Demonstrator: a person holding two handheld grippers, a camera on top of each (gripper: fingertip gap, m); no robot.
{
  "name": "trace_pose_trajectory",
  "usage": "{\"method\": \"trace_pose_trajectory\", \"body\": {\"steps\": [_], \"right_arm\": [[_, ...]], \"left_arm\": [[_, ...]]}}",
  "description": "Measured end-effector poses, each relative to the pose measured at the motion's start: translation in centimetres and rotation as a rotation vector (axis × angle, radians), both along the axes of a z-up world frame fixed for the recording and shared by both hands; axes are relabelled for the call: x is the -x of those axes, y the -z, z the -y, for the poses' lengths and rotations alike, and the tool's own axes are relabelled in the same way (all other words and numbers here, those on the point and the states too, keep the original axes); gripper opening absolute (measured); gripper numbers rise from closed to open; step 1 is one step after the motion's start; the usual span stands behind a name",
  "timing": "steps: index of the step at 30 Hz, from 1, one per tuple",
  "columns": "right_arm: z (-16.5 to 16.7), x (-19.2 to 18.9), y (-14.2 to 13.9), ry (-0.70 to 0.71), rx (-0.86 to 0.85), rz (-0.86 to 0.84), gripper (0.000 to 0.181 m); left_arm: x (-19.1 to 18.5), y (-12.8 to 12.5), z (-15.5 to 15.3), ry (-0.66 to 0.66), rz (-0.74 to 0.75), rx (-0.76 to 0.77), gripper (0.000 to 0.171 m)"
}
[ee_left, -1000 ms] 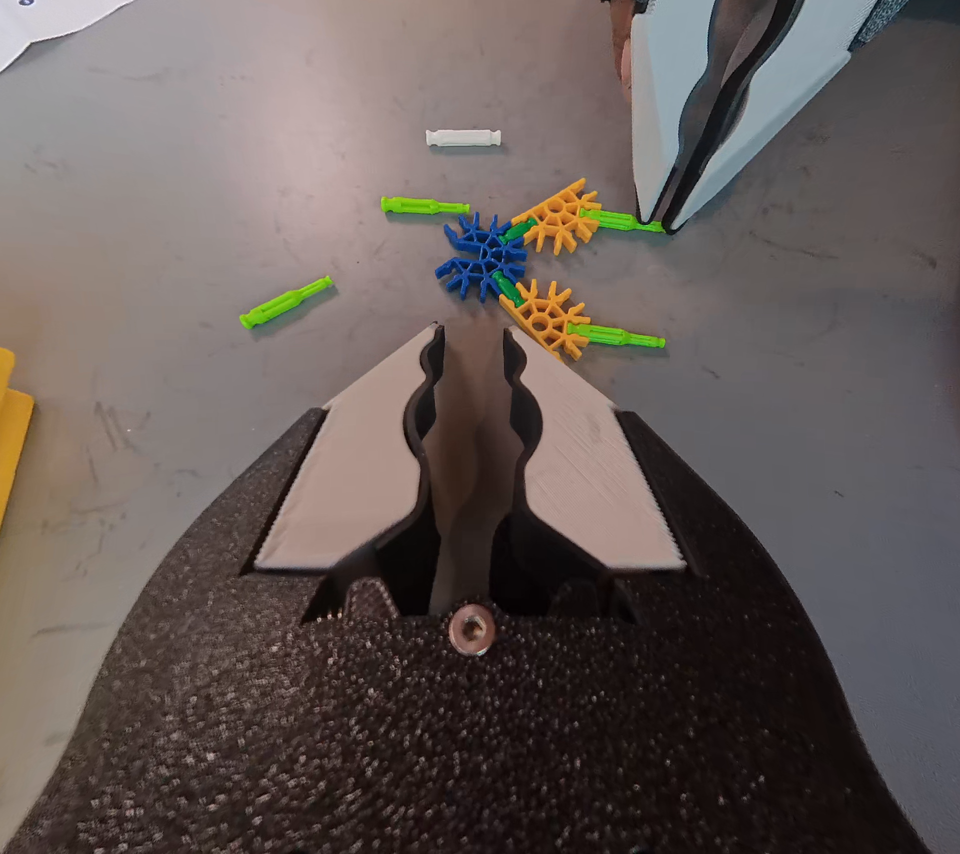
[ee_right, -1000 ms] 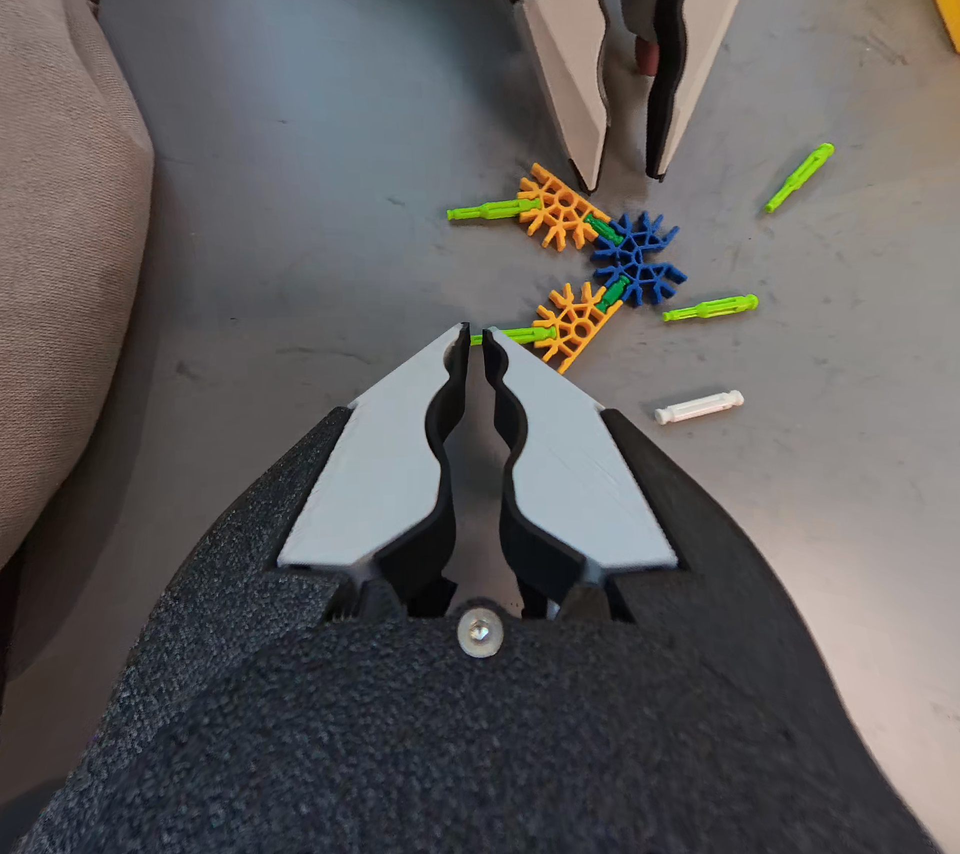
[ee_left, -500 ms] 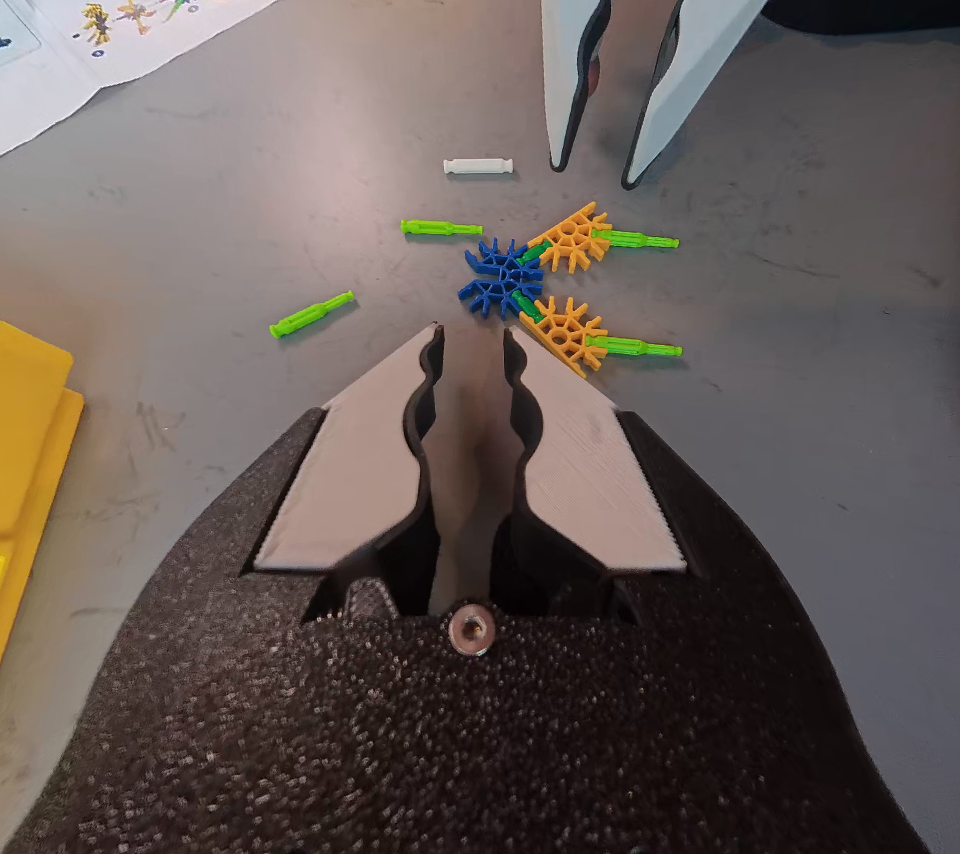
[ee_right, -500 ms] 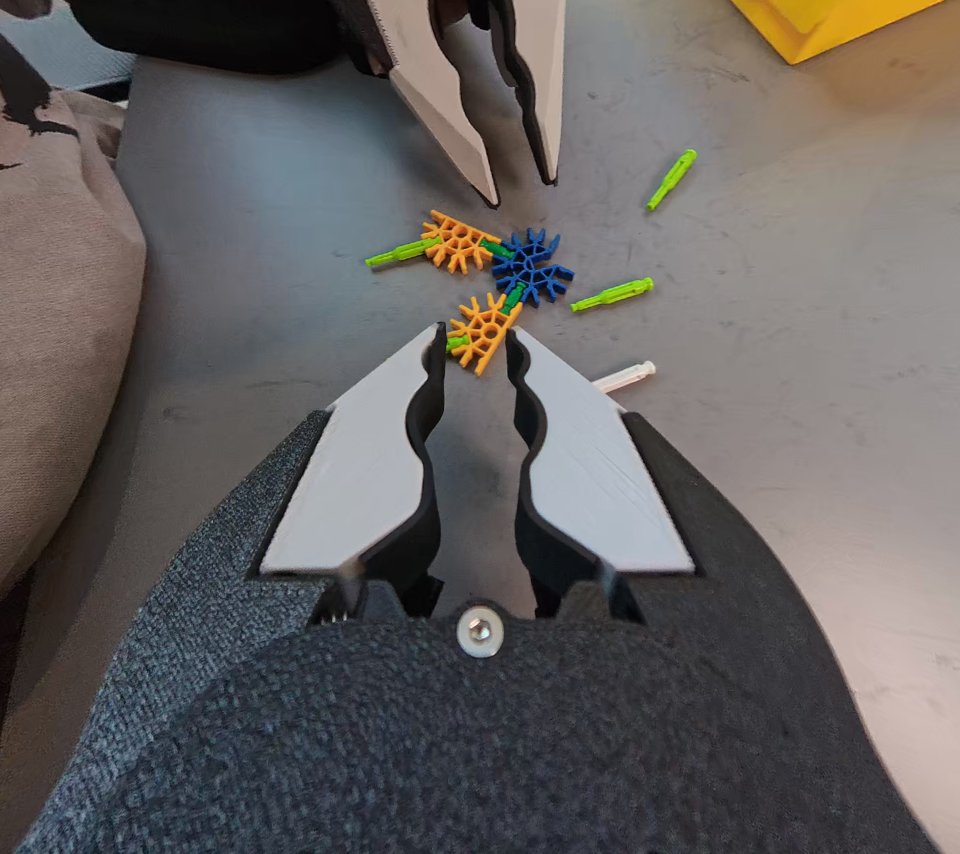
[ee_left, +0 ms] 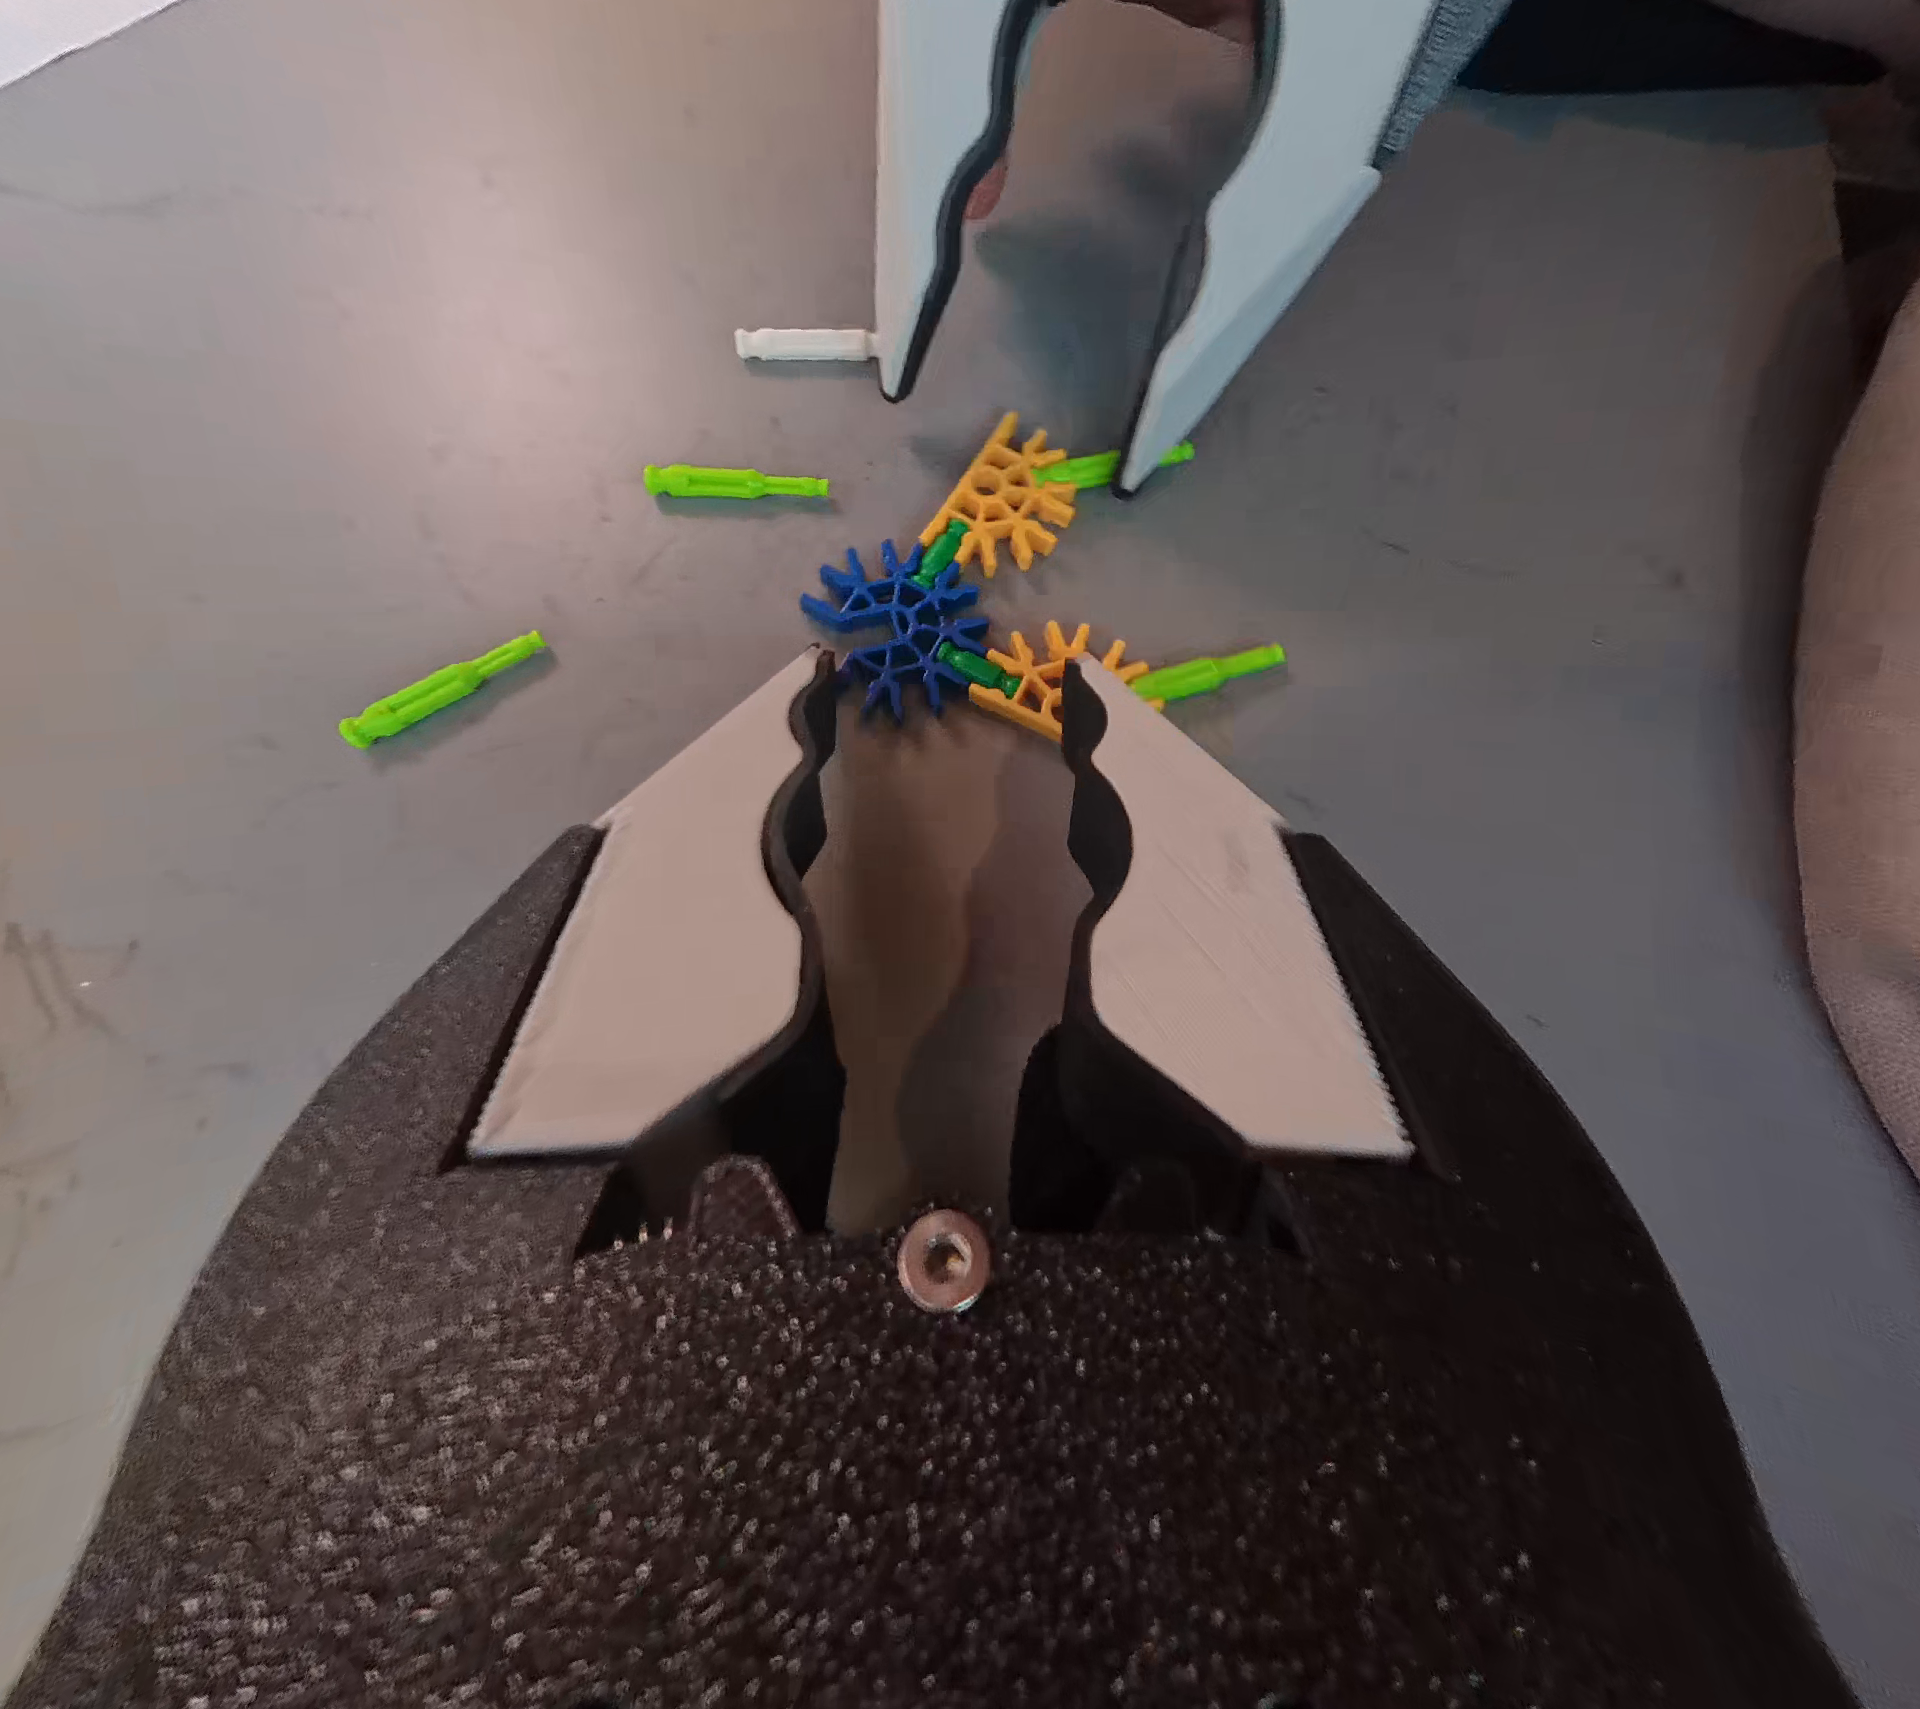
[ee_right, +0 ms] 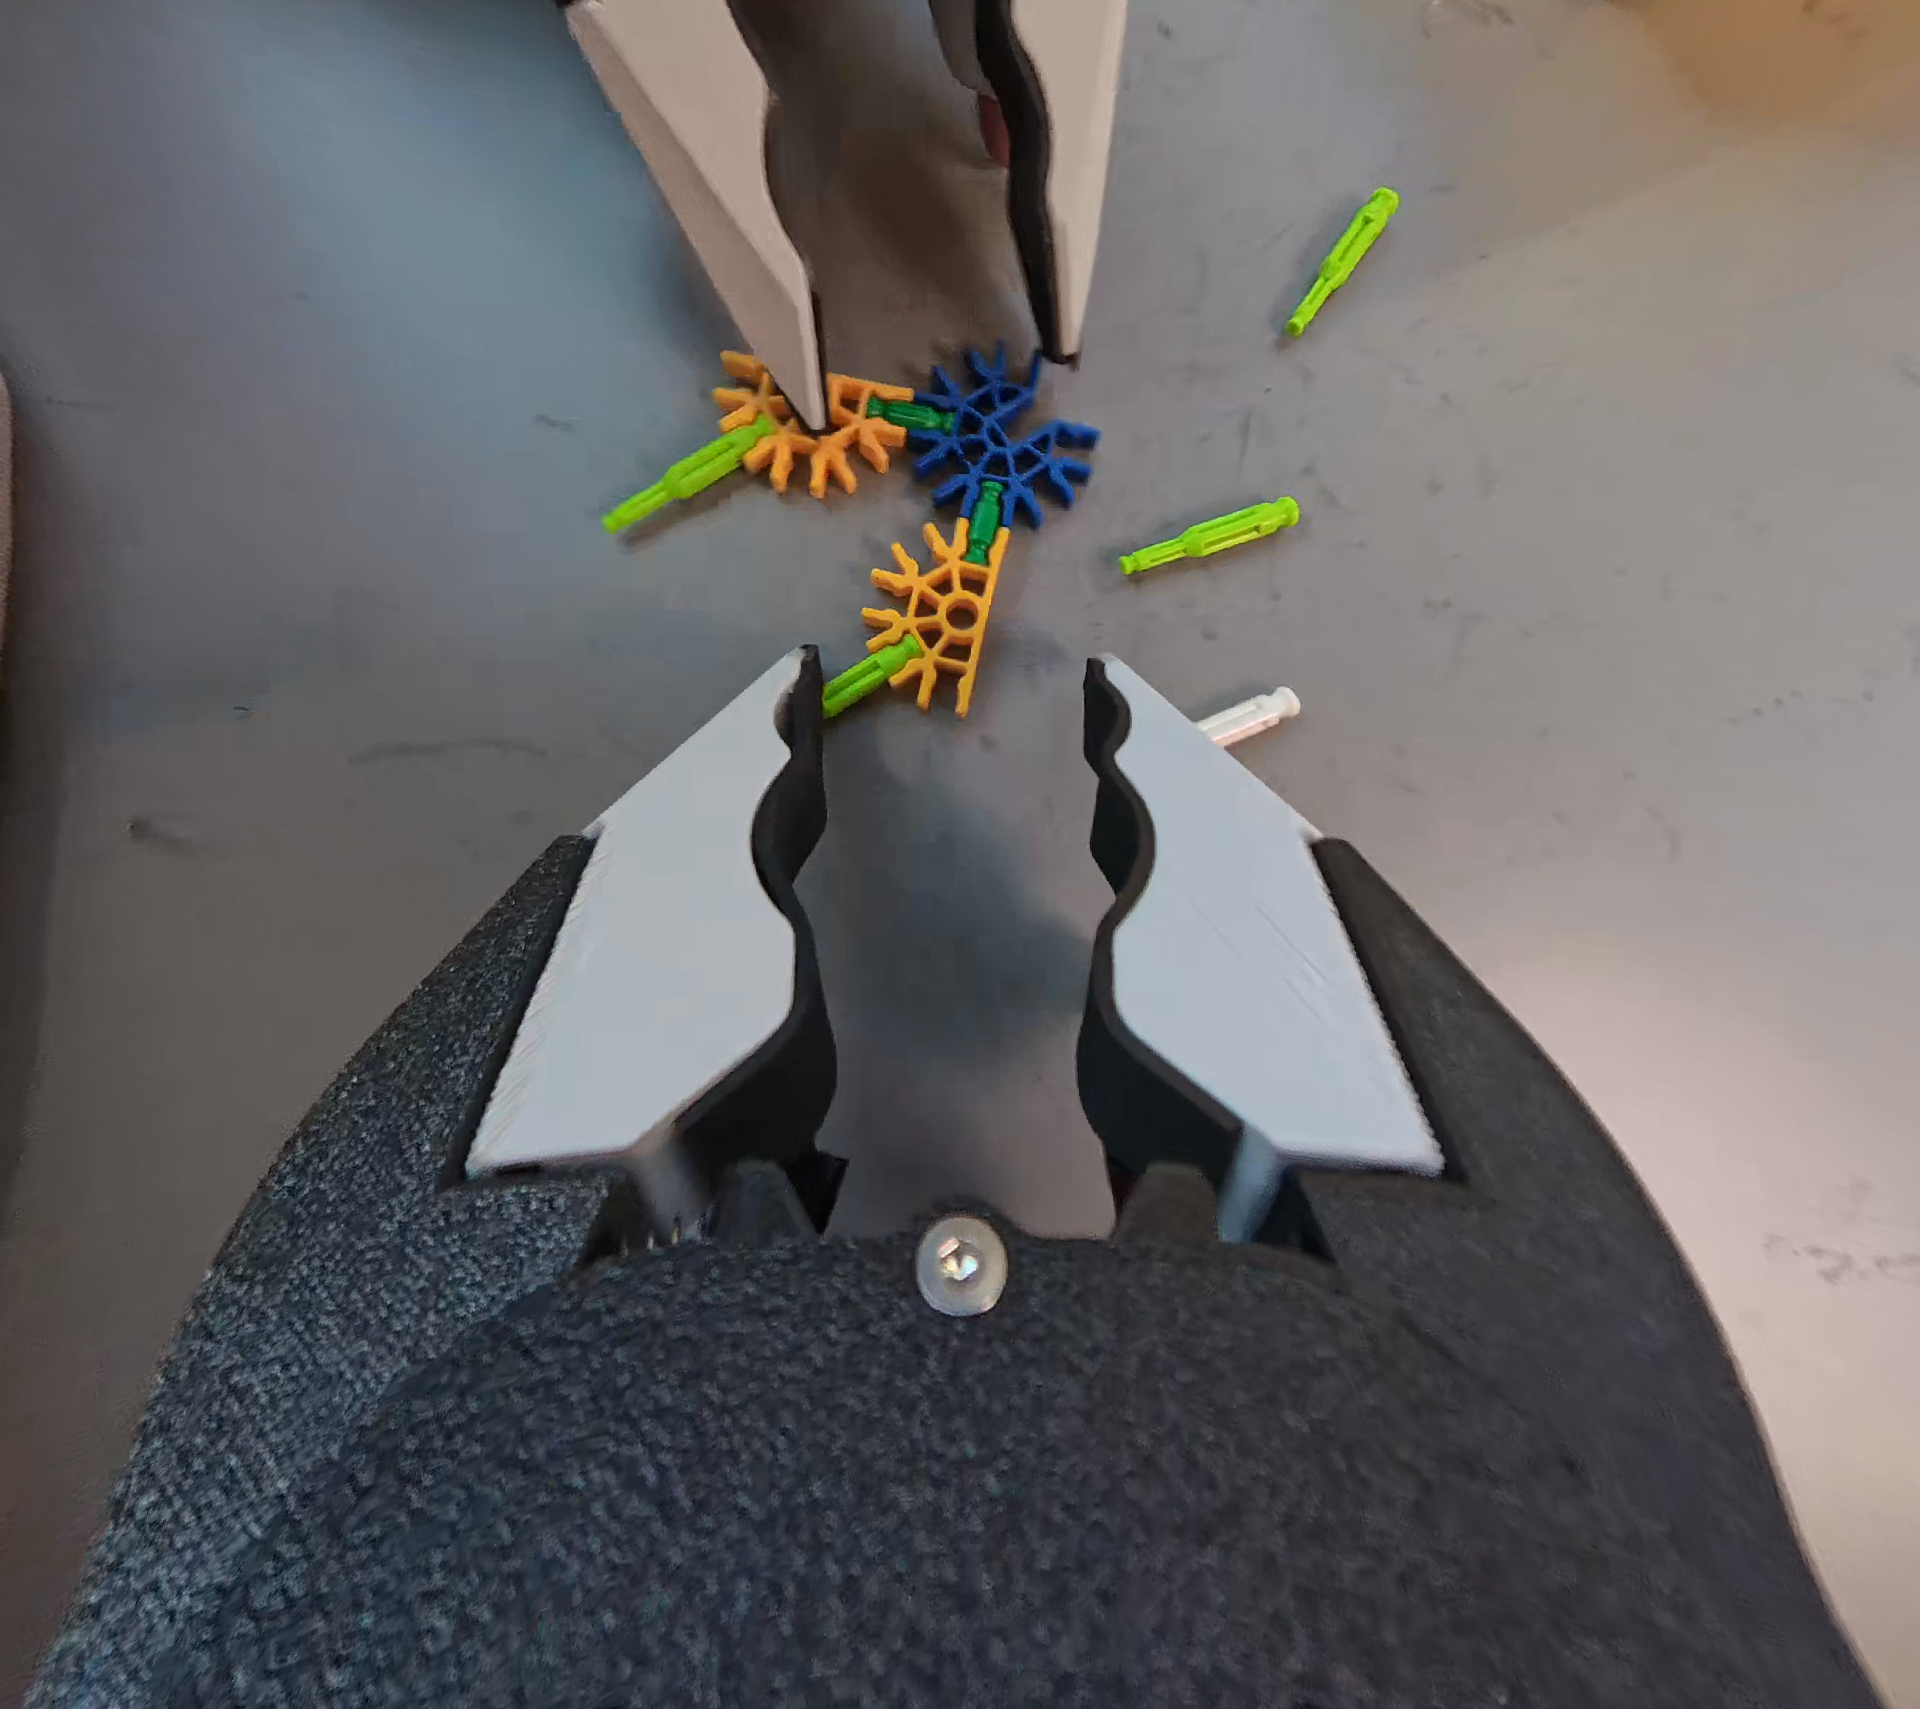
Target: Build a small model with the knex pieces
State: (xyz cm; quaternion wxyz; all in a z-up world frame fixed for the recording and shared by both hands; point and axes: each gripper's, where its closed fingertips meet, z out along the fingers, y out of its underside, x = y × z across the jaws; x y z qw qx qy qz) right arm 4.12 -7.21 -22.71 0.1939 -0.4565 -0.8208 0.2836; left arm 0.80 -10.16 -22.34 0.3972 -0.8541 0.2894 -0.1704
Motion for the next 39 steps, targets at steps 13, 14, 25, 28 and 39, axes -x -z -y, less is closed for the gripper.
{"method": "trace_pose_trajectory", "body": {"steps": [13, 14, 25, 28, 39], "right_arm": [[-0.4, -1.7, -0.8, -0.048, 0.018, 0.025, 0.037], [-0.5, -1.8, -0.3, -0.055, -0.022, 0.041, 0.031], [-1.9, -1.9, -1.1, -0.025, -0.015, -0.006, 0.038], [-0.4, -2.5, -1.0, -0.078, 0.04, 0.025, 0.071], [-0.7, -3.5, 0.4, -0.107, 0.009, 0.098, 0.054]], "left_arm": [[0.9, 0.4, 1.0, 0.004, -0.041, 0.01, 0.036], [0.7, 0.6, 1.1, 0.017, -0.052, 0.017, 0.034], [-2.6, 0.2, 2.9, 0.184, -0.045, -0.022, 0.026], [-1.8, -0.7, 2.4, 0.137, -0.009, -0.048, 0.026], [1.7, -1.1, -1.2, -0.07, -0.023, -0.099, 0.027]]}}
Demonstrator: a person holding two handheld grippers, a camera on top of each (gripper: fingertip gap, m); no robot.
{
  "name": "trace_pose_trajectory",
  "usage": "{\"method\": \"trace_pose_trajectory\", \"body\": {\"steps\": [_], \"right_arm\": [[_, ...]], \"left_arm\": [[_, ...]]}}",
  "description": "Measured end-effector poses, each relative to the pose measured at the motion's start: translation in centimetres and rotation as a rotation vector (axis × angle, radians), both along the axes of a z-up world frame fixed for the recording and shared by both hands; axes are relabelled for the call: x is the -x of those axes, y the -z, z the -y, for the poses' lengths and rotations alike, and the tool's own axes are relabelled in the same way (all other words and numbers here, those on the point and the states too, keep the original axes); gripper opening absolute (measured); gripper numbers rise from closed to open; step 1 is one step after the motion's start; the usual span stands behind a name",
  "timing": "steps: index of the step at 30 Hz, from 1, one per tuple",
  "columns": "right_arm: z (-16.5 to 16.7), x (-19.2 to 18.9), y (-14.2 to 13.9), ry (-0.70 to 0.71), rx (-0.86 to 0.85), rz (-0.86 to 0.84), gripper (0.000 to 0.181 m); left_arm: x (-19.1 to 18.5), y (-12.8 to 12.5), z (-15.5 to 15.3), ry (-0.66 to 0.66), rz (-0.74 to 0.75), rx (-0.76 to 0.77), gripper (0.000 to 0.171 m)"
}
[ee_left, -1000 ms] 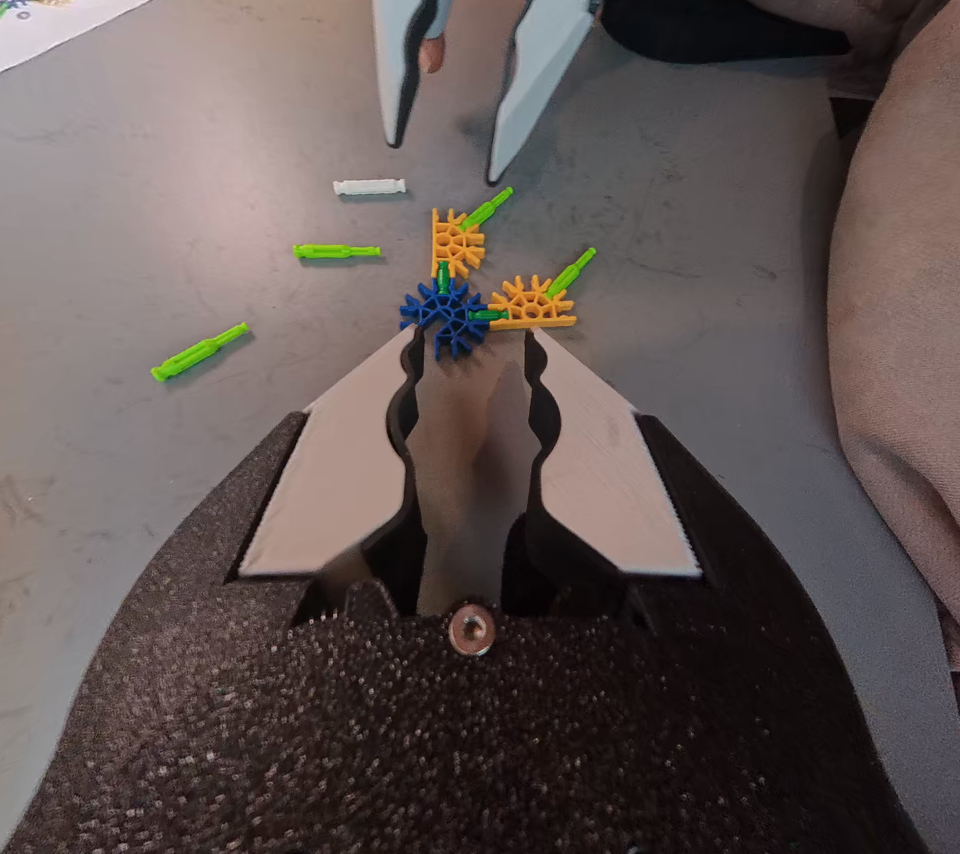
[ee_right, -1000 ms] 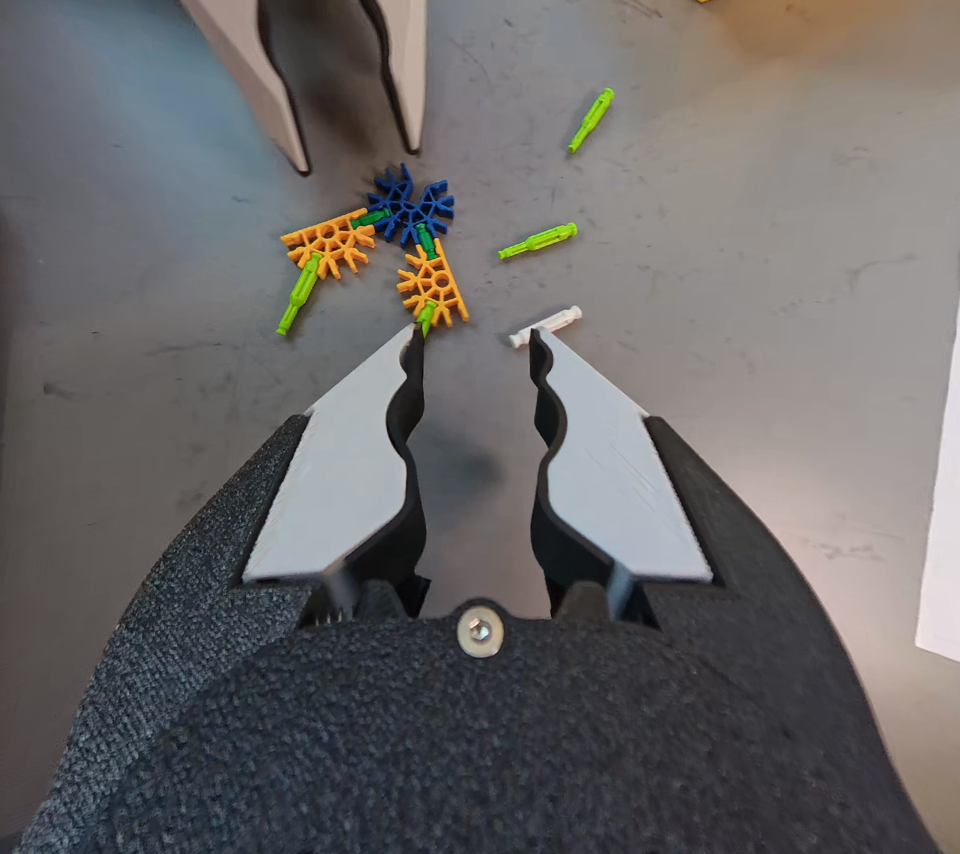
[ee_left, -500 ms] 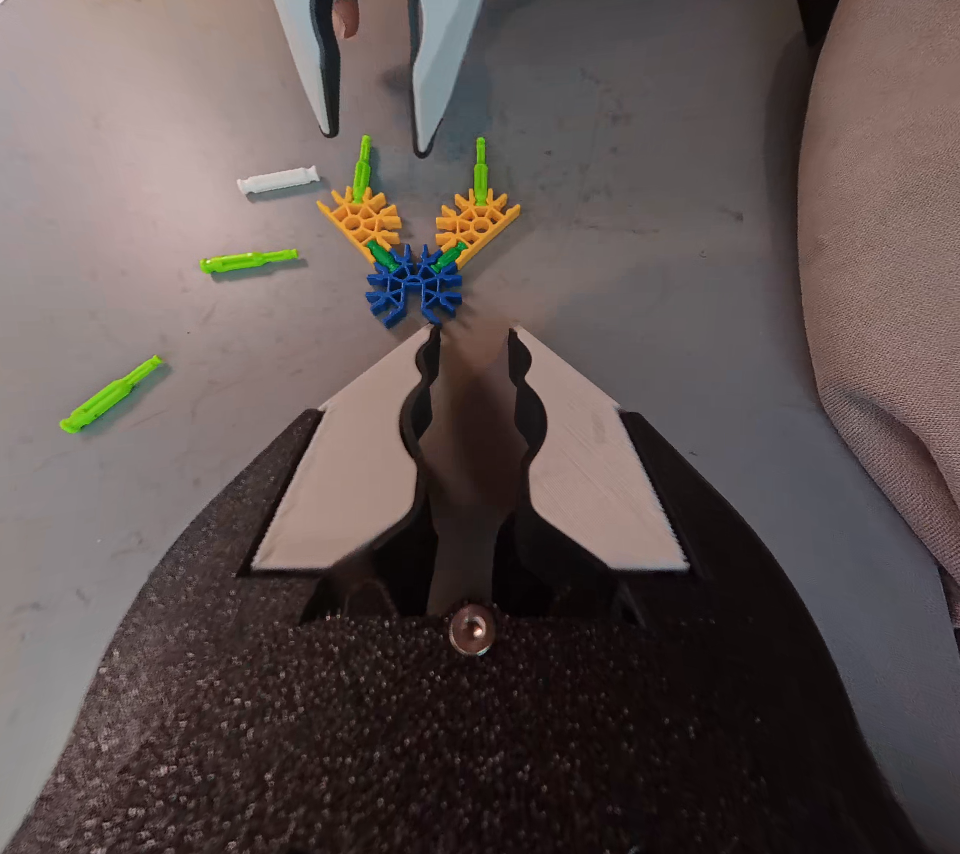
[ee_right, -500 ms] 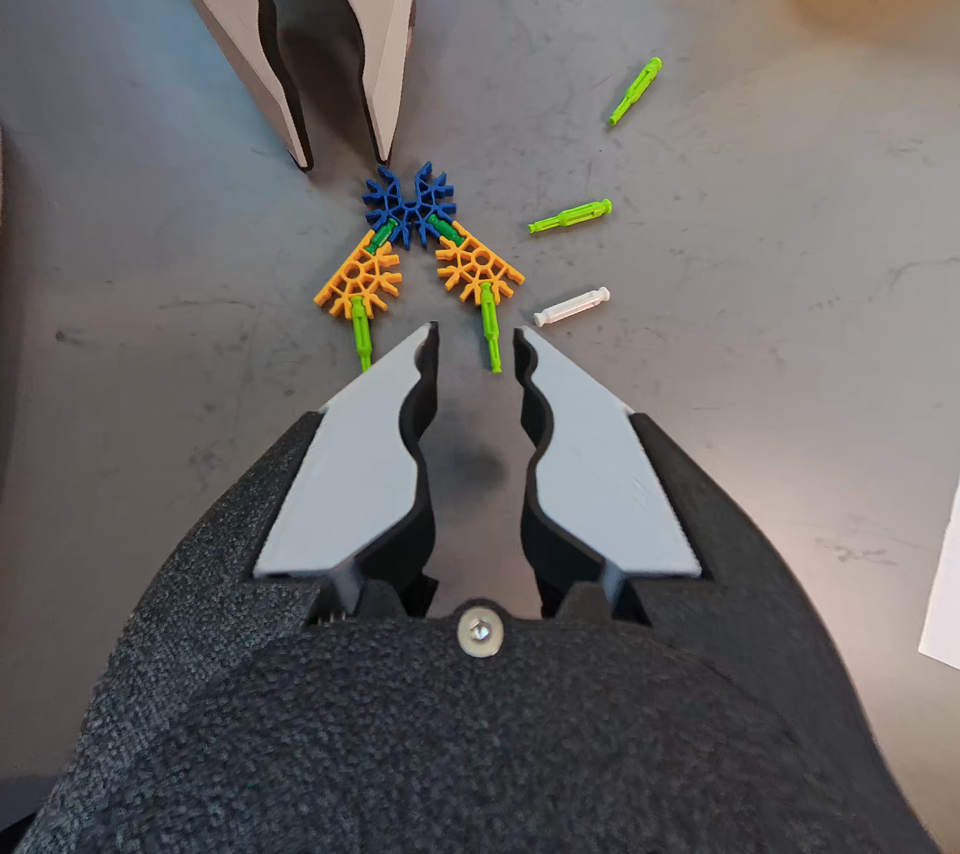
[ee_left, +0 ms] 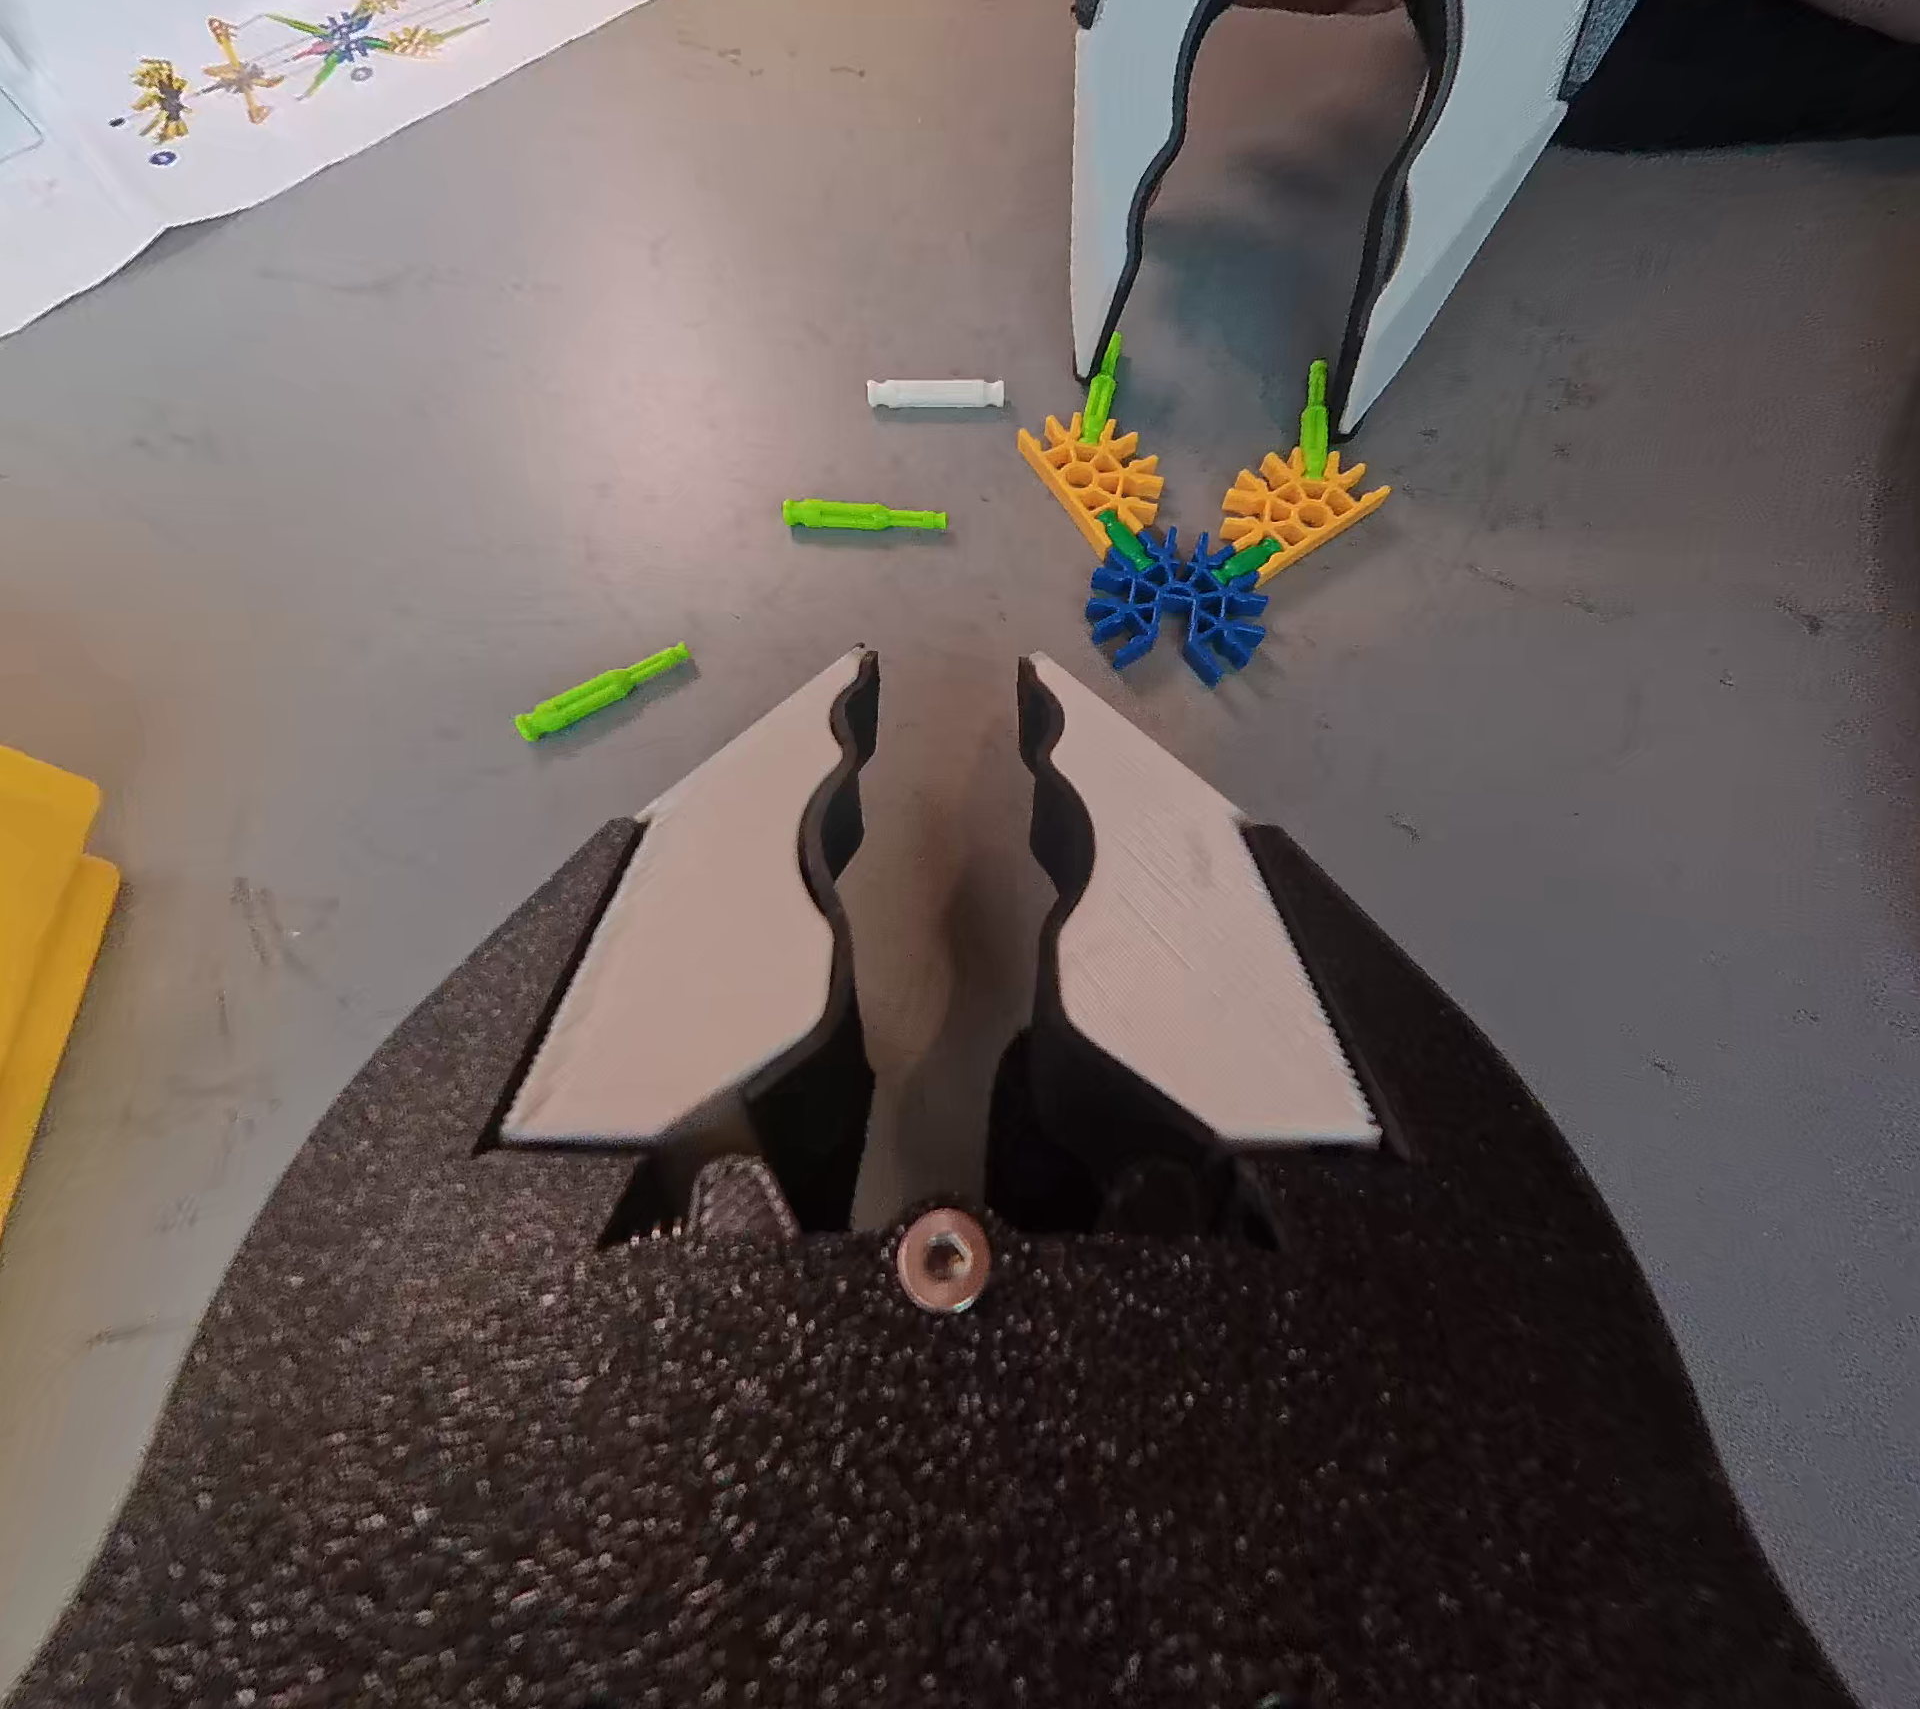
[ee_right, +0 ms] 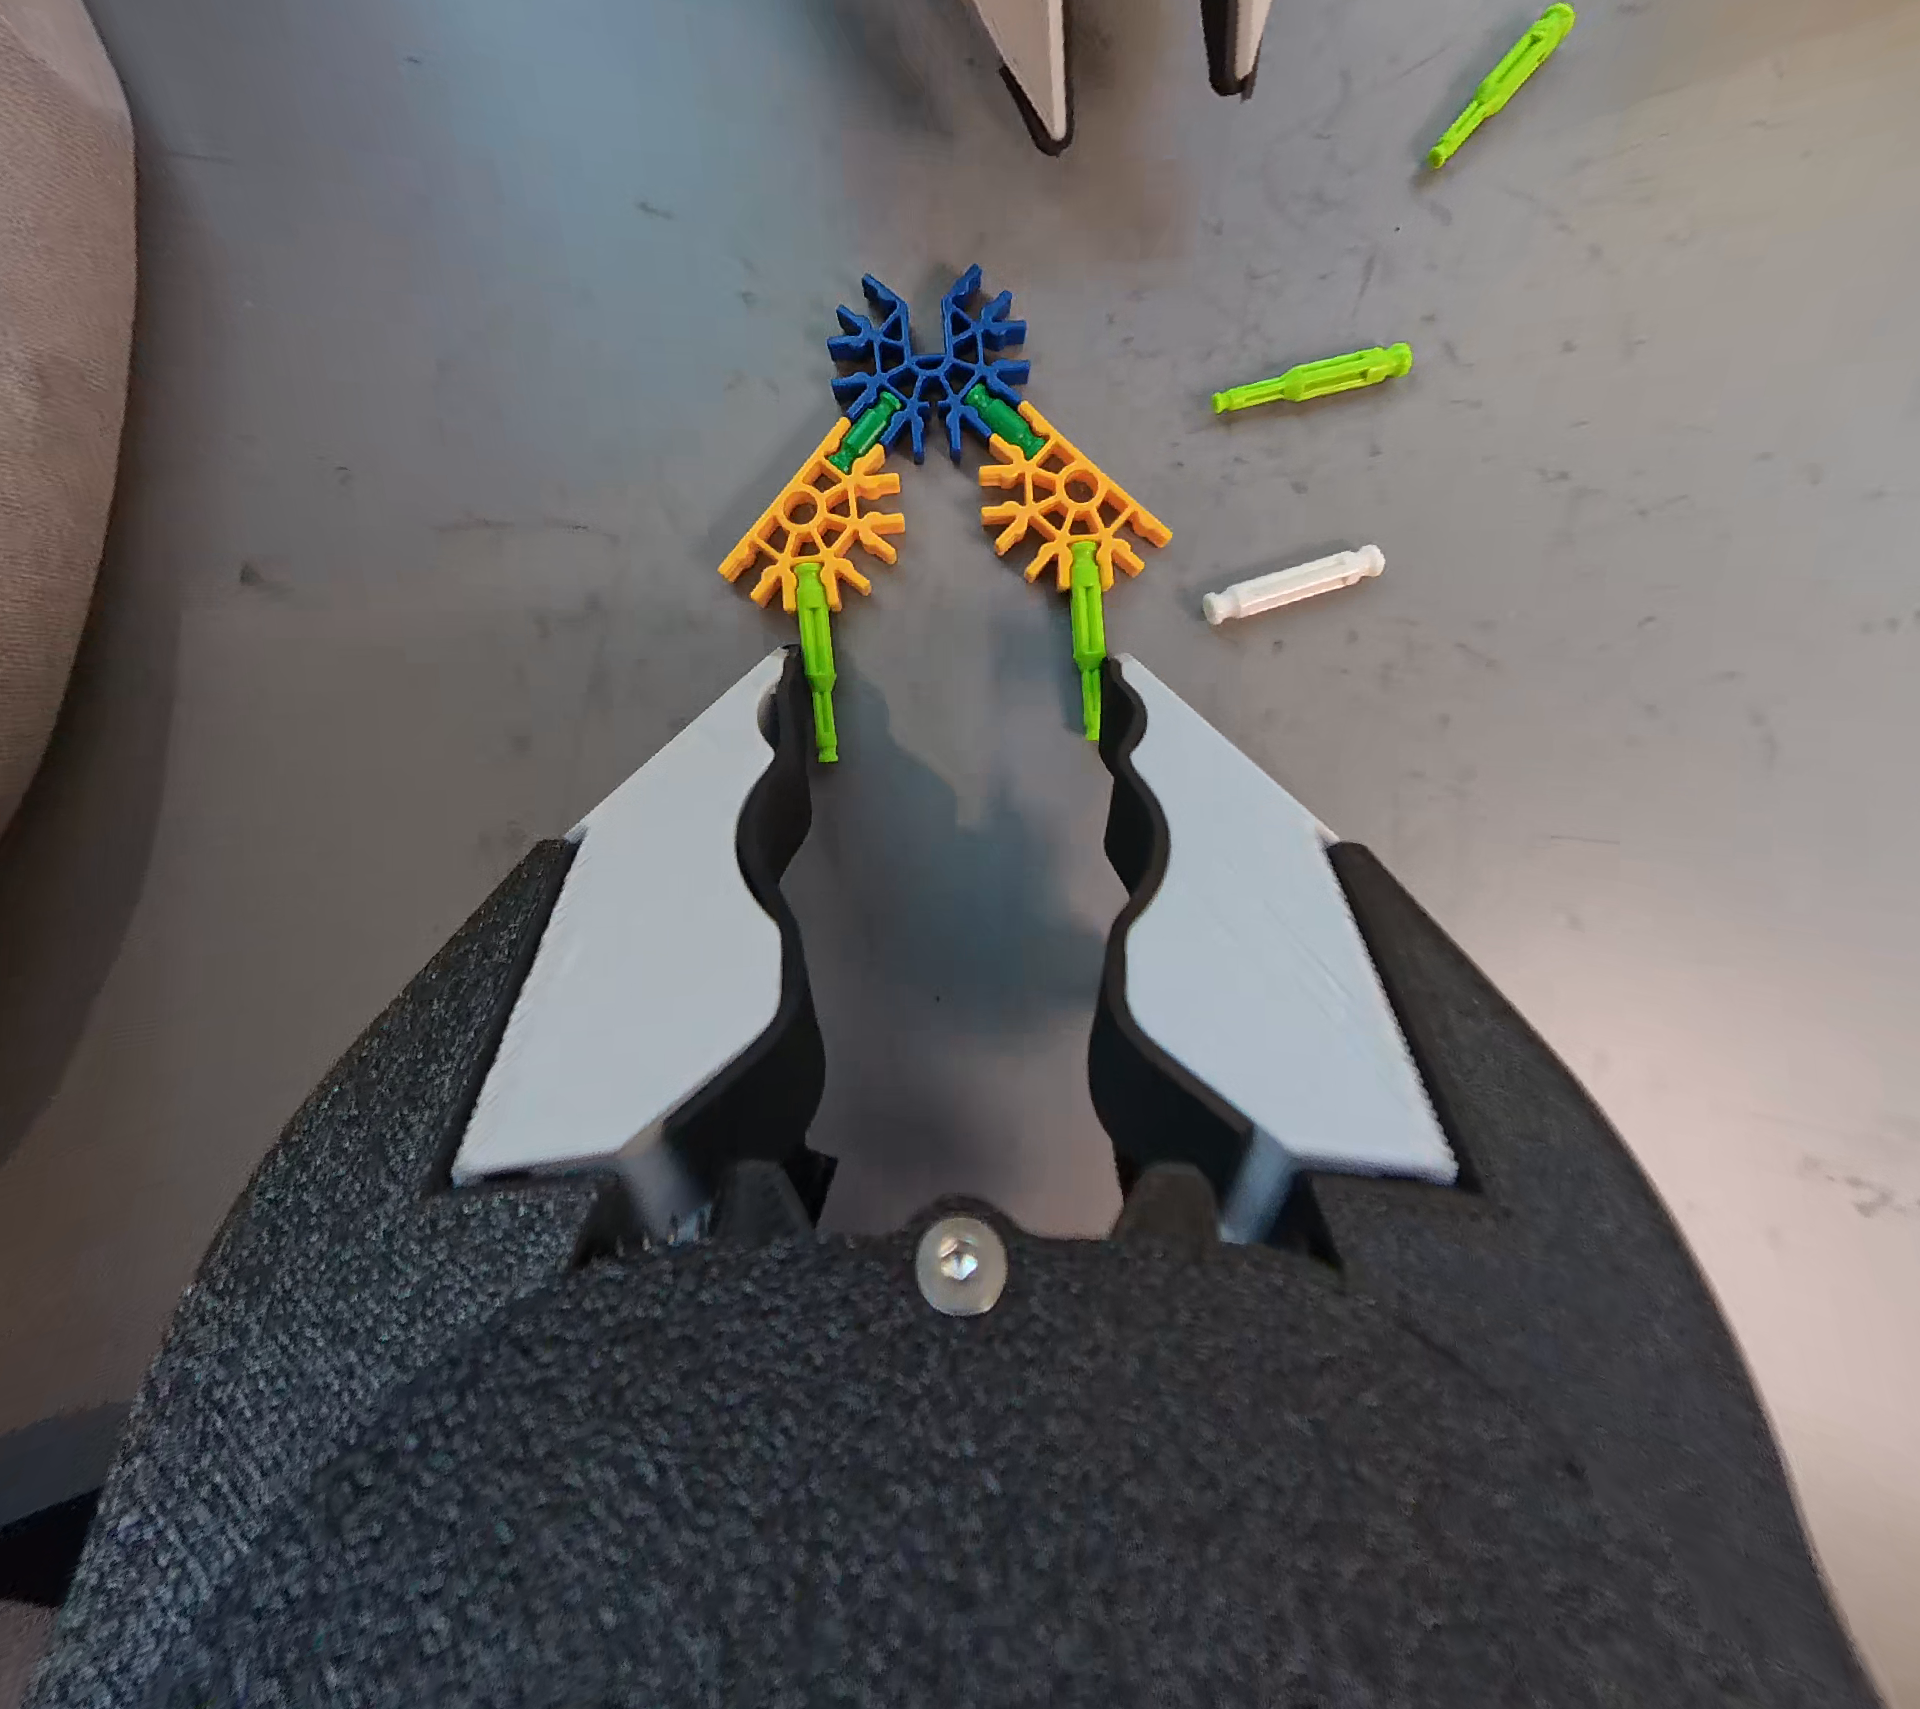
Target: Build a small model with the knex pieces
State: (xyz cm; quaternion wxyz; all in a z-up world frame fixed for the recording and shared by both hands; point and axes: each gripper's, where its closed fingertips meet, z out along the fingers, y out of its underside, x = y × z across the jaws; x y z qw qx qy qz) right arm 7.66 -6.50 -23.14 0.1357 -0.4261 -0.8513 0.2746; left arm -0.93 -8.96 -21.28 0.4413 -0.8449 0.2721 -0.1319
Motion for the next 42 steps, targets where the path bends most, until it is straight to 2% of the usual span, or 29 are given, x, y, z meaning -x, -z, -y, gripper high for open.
{"method": "trace_pose_trajectory", "body": {"steps": [9, 12, 14, 16, 18, 19, 21, 23, 25, 27, 31, 33, 37, 42], "right_arm": [[-1.8, -1.6, -0.1, 0.015, 0.009, 0.032, 0.055], [-2.0, -1.6, -0.4, 0.028, 0.035, 0.026, 0.057], [-2.2, -1.6, -0.8, 0.035, 0.054, 0.009, 0.057], [-2.5, -1.5, -1.1, 0.049, 0.072, -0.007, 0.057], [-3.0, -1.4, -1.2, 0.075, 0.086, -0.022, 0.055], [-3.4, -1.4, -1.2, 0.088, 0.087, -0.027, 0.054], [-4.4, -1.4, -1.1, 0.119, 0.081, -0.032, 0.054], [-5.1, -1.7, -0.9, 0.144, 0.078, -0.029, 0.054], [-5.3, -2.3, -0.7, 0.156, 0.09, -0.015, 0.054], [-5.2, -2.5, -0.6, 0.155, 0.093, -0.011, 0.054], [-4.5, -2.4, -0.3, 0.134, 0.09, -0.003, 0.054], [-4.2, -2.4, -0.3, 0.122, 0.079, 0.0, 0.054], [-4.1, -2.4, -0.2, 0.12, 0.065, 0.0, 0.054], [-4.2, -2.3, -0.2, 0.122, 0.061, -0.003, 0.052]], "left_arm": [[-0.1, 0.5, -2.3, 0.021, -0.032, 0.057, 0.028], [0.1, 0.6, -3.2, 0.079, -0.121, 0.049, 0.032], [0.3, 0.6, -3.8, 0.181, -0.203, 0.036, 0.031], [0.9, 0.6, -4.5, 0.22, -0.263, 0.103, 0.028], [1.1, 0.7, -4.7, 0.239, -0.287, 0.241, 0.029], [1.1, 0.3, -5.1, 0.226, -0.291, 0.252, 0.028], [0.8, -0.7, -5.6, 0.171, -0.214, 0.318, 0.021], [0.1, -0.6, -4.8, 0.126, -0.072, 0.474, 0.022], [-0.5, -0.1, -4.9, 0.09, 0.003, 0.513, 0.022], [-0.7, 0.9, -4.8, 0.044, 0.018, 0.537, 0.029], [-0.9, 1.3, -5.5, -0.029, -0.002, 0.496, 0.03], [-0.8, 1.5, -5.6, -0.038, -0.062, 0.471, 0.026], [-0.5, 1.8, -5.7, -0.024, -0.218, 0.409, 0.019], [-1.2, 1.8, -5.1, 0.039, -0.23, 0.366, 0.0]]}}
